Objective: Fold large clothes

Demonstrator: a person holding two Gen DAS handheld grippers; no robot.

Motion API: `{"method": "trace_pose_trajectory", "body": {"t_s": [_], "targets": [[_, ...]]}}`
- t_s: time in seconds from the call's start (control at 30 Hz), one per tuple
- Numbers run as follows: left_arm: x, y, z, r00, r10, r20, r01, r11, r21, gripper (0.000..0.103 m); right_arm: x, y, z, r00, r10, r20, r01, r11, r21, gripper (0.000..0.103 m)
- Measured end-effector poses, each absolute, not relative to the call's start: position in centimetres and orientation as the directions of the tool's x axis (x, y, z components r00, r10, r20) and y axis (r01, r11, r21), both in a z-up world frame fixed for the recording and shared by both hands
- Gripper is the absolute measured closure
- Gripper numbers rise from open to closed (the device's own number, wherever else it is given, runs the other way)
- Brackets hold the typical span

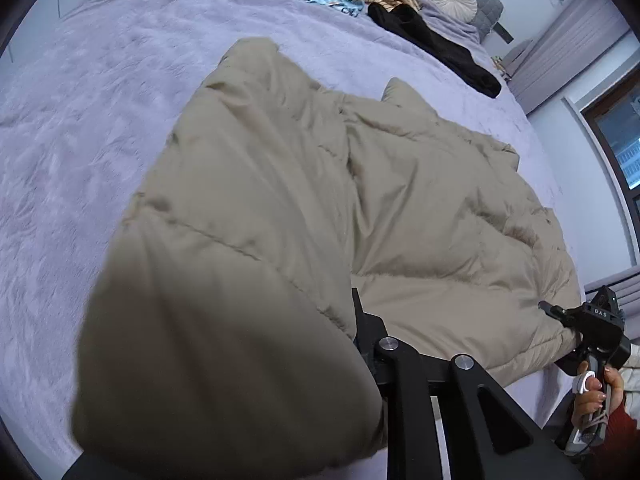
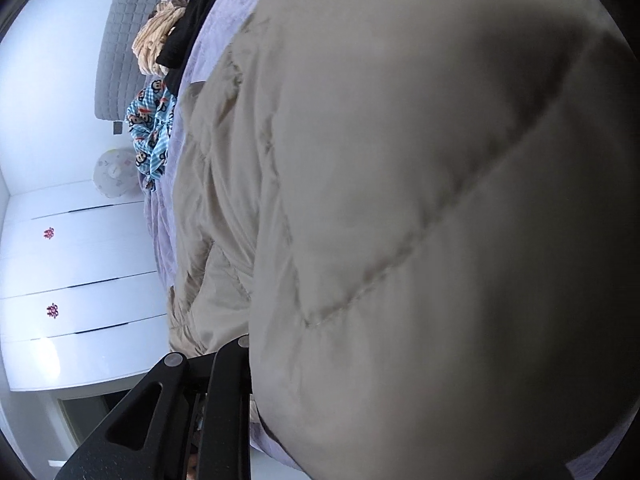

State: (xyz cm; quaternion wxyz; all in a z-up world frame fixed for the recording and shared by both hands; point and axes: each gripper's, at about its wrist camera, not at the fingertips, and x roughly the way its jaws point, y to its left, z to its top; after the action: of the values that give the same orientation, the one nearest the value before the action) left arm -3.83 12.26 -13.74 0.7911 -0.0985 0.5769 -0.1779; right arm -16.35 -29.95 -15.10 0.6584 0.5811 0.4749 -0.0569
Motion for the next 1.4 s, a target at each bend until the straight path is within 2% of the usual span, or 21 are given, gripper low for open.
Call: {"method": "trace_pose_trajectory", "body": {"t_s": [0.1, 0.2, 0.37, 0.47, 0.53, 0.63, 0.77, 0.87, 0.97, 1.17, 1.23, 1.3, 1.4], "targets": [[-5.0, 14.4, -12.5, 0.263, -0.354, -0.897, 0.138, 0.934, -0.329, 0.079, -17.0, -29.9, -14.7, 0.507, 0.480, -0.716, 0.638, 0.349, 0.686, 0.063], [-5.8, 16.1, -10.3, 0.296, -0.285, -0.912, 0.116, 0.958, -0.262, 0.079, -17.9, -29.7, -12.6, 0.452, 0.464, -0.762, 0.619, 0.452, 0.642, 0.059], [-6.4, 17.6, -7.0, 0.415, -0.181, -0.892, 0.064, 0.983, -0.169, 0.079, -19.2, -28.6, -8.2, 0.427, 0.493, -0.758, 0.469, 0.595, 0.652, 0.062], [-5.6, 17.1, -7.2, 0.417, -0.212, -0.884, 0.056, 0.977, -0.207, 0.079, -19.3, -27.9, -6.6, 0.430, 0.515, -0.741, 0.394, 0.632, 0.667, 0.067], [-4.6, 15.9, -8.9, 0.384, -0.214, -0.898, 0.074, 0.977, -0.201, 0.079, -19.0, -28.3, -6.3, 0.445, 0.472, -0.761, 0.408, 0.650, 0.641, 0.067], [-3.9, 14.6, -13.3, 0.295, -0.113, -0.949, 0.082, 0.992, -0.092, 0.079, -17.0, -29.2, -6.9, 0.448, 0.380, -0.809, 0.480, 0.661, 0.576, 0.067], [-3.8, 15.5, -15.8, 0.237, -0.125, -0.963, 0.045, 0.992, -0.118, 0.079, -16.0, -30.5, -8.8, 0.390, 0.306, -0.868, 0.575, 0.656, 0.489, 0.071], [-3.8, 15.5, -15.2, 0.223, -0.080, -0.972, 0.039, 0.997, -0.073, 0.079, -16.1, -31.0, -9.7, 0.350, 0.282, -0.893, 0.602, 0.663, 0.446, 0.076], [-4.1, 15.3, -13.7, 0.217, -0.045, -0.975, 0.020, 0.999, -0.042, 0.079, -17.1, -30.7, -9.3, 0.326, 0.286, -0.901, 0.635, 0.640, 0.433, 0.075], [-5.7, 13.4, -9.8, 0.239, -0.079, -0.968, 0.028, 0.997, -0.074, 0.079, -19.6, -29.1, -7.2, 0.334, 0.328, -0.884, 0.603, 0.646, 0.467, 0.072], [-6.3, 12.3, -8.8, 0.245, -0.086, -0.966, 0.049, 0.996, -0.076, 0.079, -19.4, -28.0, -6.8, 0.333, 0.346, -0.877, 0.589, 0.650, 0.480, 0.070], [-6.8, 11.5, -7.9, 0.249, -0.096, -0.964, 0.073, 0.994, -0.080, 0.079, -19.2, -26.9, -6.5, 0.328, 0.356, -0.875, 0.571, 0.663, 0.484, 0.055], [-8.0, 10.6, -6.7, 0.267, -0.088, -0.960, 0.097, 0.993, -0.064, 0.079, -18.8, -25.3, -6.2, 0.326, 0.376, -0.867, 0.537, 0.681, 0.497, 0.053]]}}
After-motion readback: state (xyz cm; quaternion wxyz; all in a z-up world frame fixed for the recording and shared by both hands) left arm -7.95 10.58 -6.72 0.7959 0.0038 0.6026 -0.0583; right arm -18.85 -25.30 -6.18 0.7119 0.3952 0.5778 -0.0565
